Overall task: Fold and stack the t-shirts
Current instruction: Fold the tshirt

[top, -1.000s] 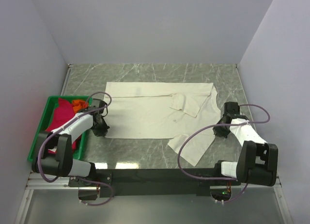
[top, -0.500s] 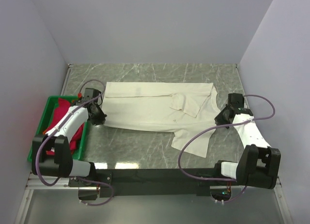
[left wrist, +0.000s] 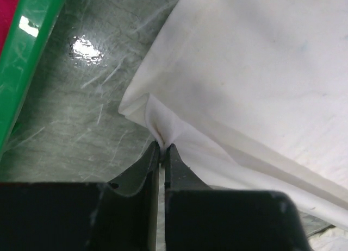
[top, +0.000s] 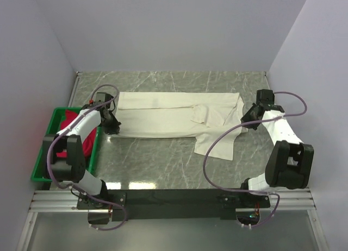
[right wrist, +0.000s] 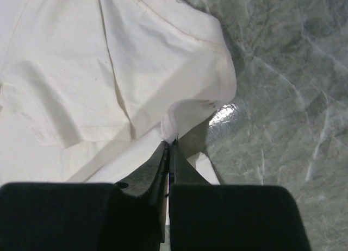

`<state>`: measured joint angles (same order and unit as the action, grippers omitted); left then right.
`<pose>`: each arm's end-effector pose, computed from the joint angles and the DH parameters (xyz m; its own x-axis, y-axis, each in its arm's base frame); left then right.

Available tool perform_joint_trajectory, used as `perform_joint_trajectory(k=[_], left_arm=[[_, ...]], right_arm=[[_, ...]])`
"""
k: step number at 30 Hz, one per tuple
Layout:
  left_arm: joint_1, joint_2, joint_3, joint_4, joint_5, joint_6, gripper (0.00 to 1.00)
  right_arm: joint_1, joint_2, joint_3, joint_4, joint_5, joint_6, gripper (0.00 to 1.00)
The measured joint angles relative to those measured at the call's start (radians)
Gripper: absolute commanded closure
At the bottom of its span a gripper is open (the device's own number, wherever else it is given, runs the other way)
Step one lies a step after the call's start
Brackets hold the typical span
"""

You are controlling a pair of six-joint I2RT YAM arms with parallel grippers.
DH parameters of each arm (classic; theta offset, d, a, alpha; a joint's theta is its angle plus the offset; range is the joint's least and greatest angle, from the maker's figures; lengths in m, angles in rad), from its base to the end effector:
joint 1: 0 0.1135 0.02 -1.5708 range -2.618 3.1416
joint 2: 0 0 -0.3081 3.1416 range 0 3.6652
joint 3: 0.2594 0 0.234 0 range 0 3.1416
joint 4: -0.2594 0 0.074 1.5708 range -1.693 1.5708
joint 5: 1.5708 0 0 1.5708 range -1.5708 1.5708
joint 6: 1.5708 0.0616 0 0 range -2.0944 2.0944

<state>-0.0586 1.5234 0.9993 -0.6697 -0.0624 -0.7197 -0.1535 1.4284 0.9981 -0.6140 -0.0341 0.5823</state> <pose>0.2809 -0.0126 0.2341 -0.7214 -0.6167 -0.3151 -0.5851 0.7862 -0.1991 0.2721 -0.0400 0.2615 -0.6389 0.6550 -0.4035 0.5834 0.7544 0.3010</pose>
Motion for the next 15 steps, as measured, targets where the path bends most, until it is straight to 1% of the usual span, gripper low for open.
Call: perform_joint_trajectory(k=[8, 15], left_arm=[[0.026, 0.030, 0.002, 0.039, 0.006, -0.011, 0.99], [0.037, 0.055, 0.031, 0.084, 0.017, -0.009, 0.99]], right_arm=[[0.000, 0.115, 0.105, -0.008, -0.014, -0.007, 1.00], [0.000, 0.171, 0.182, -0.008, -0.037, -0.008, 1.00]])
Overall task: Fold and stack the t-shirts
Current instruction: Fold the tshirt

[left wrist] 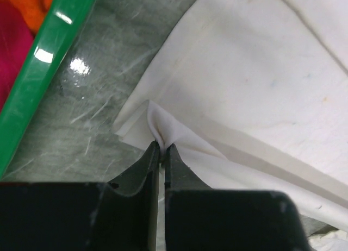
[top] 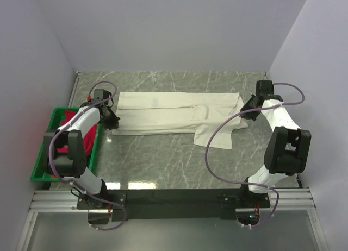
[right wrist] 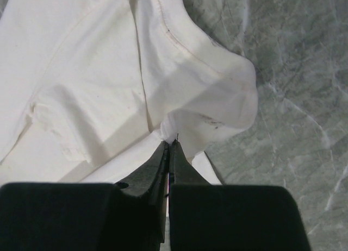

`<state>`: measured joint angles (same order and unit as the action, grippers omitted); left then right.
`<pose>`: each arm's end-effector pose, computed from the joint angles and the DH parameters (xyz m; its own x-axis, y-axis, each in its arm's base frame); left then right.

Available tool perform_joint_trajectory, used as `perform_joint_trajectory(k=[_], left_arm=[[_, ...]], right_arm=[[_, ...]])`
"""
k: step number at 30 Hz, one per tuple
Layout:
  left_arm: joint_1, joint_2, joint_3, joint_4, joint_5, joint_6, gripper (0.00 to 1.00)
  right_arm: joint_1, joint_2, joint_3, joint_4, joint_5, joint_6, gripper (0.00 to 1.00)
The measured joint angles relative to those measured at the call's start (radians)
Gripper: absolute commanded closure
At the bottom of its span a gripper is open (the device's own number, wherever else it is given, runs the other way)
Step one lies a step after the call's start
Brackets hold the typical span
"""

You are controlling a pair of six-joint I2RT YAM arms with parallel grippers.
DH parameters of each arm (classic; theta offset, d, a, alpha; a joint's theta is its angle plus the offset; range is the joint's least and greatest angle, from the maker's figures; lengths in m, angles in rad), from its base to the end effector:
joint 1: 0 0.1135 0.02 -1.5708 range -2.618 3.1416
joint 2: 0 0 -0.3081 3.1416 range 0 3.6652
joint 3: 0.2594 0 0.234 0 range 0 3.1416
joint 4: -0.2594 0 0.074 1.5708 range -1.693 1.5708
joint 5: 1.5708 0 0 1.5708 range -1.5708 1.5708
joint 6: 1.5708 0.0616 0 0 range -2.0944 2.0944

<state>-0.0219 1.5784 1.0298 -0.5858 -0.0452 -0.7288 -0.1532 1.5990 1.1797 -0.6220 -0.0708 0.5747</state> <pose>0.3039 -0.0039 0.2320 -0.6778 -0.6506 -0.3426 -0.6013 0.7586 -0.2509 0.3249 -0.0458 0.2673 -0.6524 0.6494 -0.3908 0.5618 0.7604 0.3258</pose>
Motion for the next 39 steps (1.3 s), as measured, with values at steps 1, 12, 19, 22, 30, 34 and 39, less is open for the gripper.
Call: perform_joint_trajectory(k=[1, 12, 19, 22, 30, 34, 39], left_arm=[[0.000, 0.007, 0.004, 0.007, 0.000, 0.002, 0.99], [0.000, 0.096, 0.063, 0.052, -0.001, 0.029, 0.99], [0.000, 0.117, 0.079, 0.076, -0.005, 0.037, 0.99], [0.000, 0.127, 0.079, 0.084, -0.005, 0.037, 0.99], [0.000, 0.151, 0.078, 0.099, -0.014, 0.035, 0.98], [0.000, 0.155, 0.078, 0.113, -0.016, 0.035, 0.97], [0.000, 0.164, 0.077, 0.122, -0.018, 0.033, 0.92]], right_arm=[[0.000, 0.010, 0.006, 0.001, -0.002, 0.000, 1.00], [0.000, 0.097, 0.015, 0.012, -0.002, -0.008, 1.00], [0.000, 0.114, 0.026, 0.023, -0.003, -0.008, 1.00], [0.000, 0.134, 0.045, 0.034, -0.005, -0.008, 0.99], [0.000, 0.177, 0.050, 0.051, -0.006, -0.011, 0.98], [0.000, 0.177, 0.050, 0.066, -0.010, -0.015, 0.96], [0.000, 0.179, 0.050, 0.089, -0.017, -0.015, 0.95]])
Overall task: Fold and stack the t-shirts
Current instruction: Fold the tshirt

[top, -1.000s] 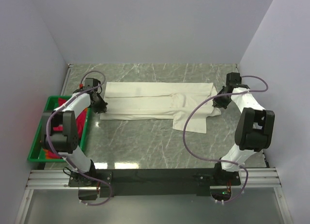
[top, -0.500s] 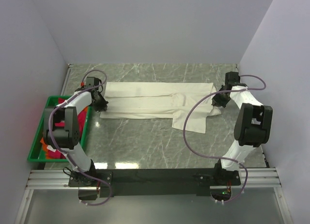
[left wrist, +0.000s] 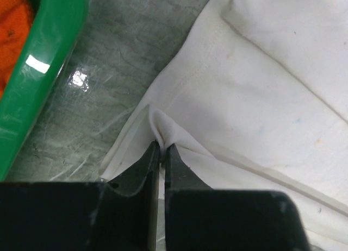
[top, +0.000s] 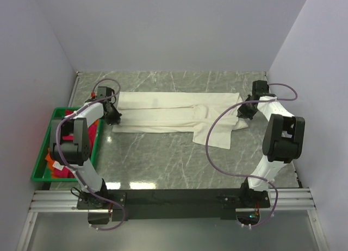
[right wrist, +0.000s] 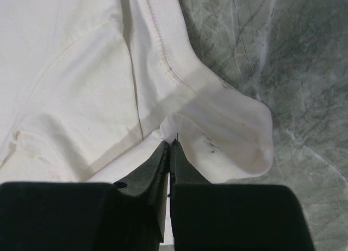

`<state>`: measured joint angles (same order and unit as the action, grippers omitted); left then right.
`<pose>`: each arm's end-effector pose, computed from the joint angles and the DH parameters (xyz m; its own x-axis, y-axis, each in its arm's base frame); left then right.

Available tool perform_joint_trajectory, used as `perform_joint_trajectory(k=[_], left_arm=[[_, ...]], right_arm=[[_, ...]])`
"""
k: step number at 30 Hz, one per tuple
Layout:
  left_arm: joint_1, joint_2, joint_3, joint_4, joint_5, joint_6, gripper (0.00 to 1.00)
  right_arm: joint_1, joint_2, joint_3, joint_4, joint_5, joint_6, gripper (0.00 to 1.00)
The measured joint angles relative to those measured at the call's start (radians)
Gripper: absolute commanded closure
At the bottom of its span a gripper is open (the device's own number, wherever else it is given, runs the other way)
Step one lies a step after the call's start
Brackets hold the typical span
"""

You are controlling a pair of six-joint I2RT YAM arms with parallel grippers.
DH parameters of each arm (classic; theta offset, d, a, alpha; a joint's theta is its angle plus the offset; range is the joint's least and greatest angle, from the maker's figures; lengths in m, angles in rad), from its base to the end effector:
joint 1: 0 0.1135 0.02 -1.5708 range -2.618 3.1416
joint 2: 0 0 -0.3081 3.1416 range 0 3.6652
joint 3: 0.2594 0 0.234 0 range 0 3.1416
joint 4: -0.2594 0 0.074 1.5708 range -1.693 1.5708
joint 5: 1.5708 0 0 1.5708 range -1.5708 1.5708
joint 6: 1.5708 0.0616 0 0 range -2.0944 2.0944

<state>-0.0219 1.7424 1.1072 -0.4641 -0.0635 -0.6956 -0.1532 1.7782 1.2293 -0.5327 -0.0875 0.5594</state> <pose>0.3518 -0.0038 0.2105 -0.6793 -0.6248 -0.3849 -0.5761 0.7789 -0.2477 0.3678 -0.0513 0.2287 -0.6803 0.6400 -0.3574 0.5574 0.7683 0.3148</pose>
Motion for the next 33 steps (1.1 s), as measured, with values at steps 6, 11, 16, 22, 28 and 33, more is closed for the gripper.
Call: perform_joint_trajectory(k=[6, 11, 16, 22, 28, 33], left_arm=[[0.000, 0.007, -0.002, 0.014, -0.011, 0.002, 0.69], [0.002, 0.004, -0.002, 0.019, -0.033, 0.005, 0.42], [0.003, -0.081, -0.032, 0.013, -0.050, 0.002, 0.16], [-0.006, -0.267, -0.053, 0.001, -0.051, 0.000, 0.05], [-0.156, -0.431, -0.122, -0.013, -0.035, -0.022, 0.05], [-0.424, -0.446, -0.159, 0.015, 0.003, -0.114, 0.05]], right_arm=[[0.000, 0.016, 0.000, 0.026, -0.006, -0.005, 0.88], [0.000, 0.024, 0.000, 0.039, -0.010, -0.018, 0.69], [0.002, -0.001, 0.001, 0.041, -0.007, -0.028, 0.53], [0.023, -0.187, -0.051, 0.050, 0.016, -0.027, 0.45], [0.078, -0.371, -0.244, 0.060, 0.019, -0.003, 0.47], [0.117, -0.412, -0.413, 0.046, 0.017, 0.001, 0.47]])
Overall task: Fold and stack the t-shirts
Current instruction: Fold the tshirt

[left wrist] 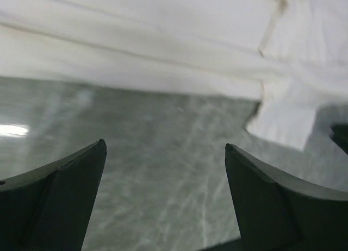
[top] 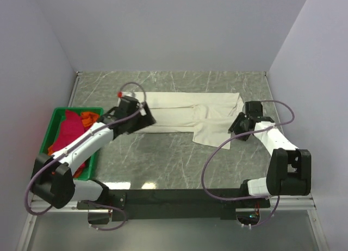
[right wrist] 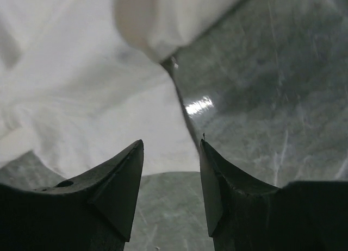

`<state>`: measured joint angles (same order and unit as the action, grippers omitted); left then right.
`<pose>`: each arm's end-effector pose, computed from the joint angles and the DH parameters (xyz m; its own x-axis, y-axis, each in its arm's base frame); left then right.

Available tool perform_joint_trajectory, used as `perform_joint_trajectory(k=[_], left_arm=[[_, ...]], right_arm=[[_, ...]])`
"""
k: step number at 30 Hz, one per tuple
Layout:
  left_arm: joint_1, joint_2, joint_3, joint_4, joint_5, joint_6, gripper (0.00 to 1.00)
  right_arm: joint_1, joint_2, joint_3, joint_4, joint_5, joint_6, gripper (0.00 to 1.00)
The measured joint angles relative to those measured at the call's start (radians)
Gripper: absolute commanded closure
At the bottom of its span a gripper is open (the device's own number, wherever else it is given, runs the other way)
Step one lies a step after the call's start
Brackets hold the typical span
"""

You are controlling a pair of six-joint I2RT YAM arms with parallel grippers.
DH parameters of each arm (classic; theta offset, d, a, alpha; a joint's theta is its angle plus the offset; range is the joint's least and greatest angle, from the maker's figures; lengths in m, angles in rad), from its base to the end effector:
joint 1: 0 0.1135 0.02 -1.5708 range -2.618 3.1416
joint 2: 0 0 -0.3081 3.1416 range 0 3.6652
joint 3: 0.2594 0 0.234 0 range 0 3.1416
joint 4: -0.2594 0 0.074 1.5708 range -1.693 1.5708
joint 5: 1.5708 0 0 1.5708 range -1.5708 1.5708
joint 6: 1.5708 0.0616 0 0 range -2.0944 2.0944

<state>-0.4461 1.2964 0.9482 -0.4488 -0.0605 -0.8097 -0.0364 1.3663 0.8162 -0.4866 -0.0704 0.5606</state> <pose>0.2400 -0.1107 0.2924 -0.7293 -0.4524 -0.5133 -0.1965 0.8571 -0.4762 0.2506 -0.0048 0.2315 -0.7282 0.5573 -0.3990 0.4578 0.8287 0.3219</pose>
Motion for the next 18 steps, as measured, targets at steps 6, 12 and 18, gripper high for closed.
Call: perform_joint_trajectory(k=[6, 12, 18], left_arm=[[-0.270, 0.211, 0.085, 0.061, 0.025, -0.079, 0.12], [-0.378, 0.455, 0.238, 0.104, 0.038, -0.103, 0.20], [-0.423, 0.636, 0.384, 0.122, 0.051, -0.102, 0.23]], right_arm=[[0.006, -0.022, -0.100, -0.015, 0.001, -0.001, 0.48], [0.021, -0.024, -0.132, -0.007, -0.006, -0.002, 0.48], [0.040, -0.015, -0.138, 0.004, -0.023, -0.001, 0.48]])
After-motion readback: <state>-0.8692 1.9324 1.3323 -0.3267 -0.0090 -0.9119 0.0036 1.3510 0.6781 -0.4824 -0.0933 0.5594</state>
